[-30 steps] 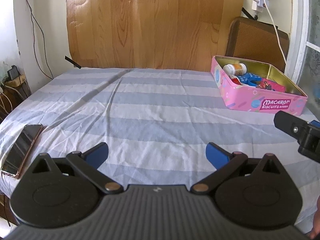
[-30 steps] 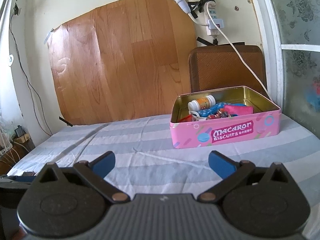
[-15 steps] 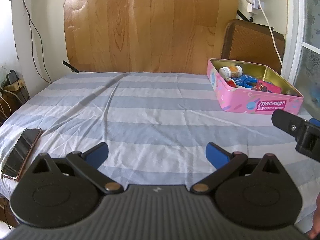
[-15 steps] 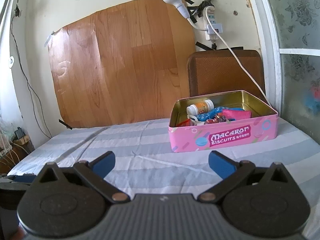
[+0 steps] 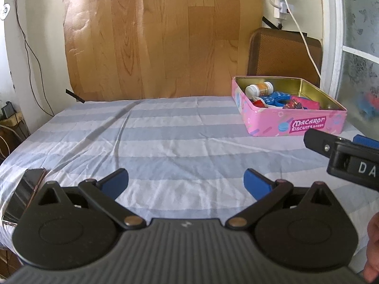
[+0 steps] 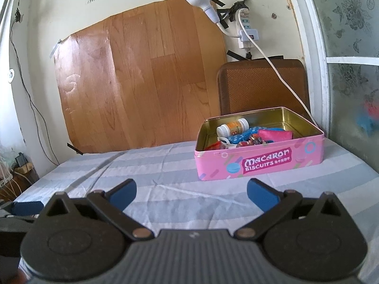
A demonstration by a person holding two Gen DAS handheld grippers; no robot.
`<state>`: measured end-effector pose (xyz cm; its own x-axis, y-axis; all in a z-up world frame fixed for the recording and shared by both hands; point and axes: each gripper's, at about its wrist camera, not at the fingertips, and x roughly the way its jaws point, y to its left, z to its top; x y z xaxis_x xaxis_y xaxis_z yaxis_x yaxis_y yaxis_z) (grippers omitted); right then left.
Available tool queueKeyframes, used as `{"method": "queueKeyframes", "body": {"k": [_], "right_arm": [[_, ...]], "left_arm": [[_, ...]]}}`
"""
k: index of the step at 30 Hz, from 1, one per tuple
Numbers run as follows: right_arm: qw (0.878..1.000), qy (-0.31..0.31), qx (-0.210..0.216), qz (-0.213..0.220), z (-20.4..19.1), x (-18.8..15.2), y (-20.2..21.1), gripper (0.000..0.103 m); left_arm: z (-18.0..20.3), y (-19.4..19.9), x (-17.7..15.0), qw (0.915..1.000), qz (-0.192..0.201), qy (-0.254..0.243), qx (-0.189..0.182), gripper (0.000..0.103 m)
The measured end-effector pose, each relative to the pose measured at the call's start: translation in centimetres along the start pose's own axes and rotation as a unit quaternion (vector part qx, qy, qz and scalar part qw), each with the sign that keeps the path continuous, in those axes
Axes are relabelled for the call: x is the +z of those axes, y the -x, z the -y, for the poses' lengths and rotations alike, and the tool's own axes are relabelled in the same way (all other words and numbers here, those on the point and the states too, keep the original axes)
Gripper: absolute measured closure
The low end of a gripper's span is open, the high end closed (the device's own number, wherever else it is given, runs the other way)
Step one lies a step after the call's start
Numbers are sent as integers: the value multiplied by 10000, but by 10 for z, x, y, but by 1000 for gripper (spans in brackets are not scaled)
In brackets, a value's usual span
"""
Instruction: Organize rigid objects
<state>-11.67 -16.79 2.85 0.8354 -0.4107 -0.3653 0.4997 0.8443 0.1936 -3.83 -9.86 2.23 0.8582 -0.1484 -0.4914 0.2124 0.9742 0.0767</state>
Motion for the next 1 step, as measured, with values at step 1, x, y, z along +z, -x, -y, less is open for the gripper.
{"method": "queueKeyframes", "body": {"k": [1], "right_arm": [[10000, -1, -10, 1, 0, 0, 0, 0]], "left_arm": [[1, 0, 0, 10000, 15, -16, 27, 0]]}}
